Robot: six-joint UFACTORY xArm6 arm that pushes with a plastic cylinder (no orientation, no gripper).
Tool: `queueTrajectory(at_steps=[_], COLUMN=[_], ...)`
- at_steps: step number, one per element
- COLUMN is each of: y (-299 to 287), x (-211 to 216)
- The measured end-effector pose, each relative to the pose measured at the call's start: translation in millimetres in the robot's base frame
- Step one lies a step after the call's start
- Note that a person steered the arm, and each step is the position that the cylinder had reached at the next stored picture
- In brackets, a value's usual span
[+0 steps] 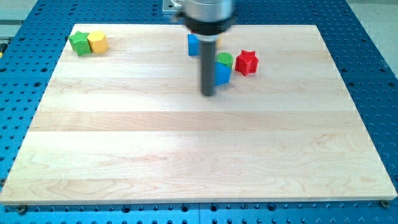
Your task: Slide the red star parallel to the left of the blue triangle
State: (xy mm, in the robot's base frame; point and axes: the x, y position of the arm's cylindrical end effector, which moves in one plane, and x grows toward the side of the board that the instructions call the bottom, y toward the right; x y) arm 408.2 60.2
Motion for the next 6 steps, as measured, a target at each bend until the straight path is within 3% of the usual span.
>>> queueTrajectory(at_steps=[1, 2, 3, 6], y=[96, 123, 93, -78], x=[-9, -56, -79, -70])
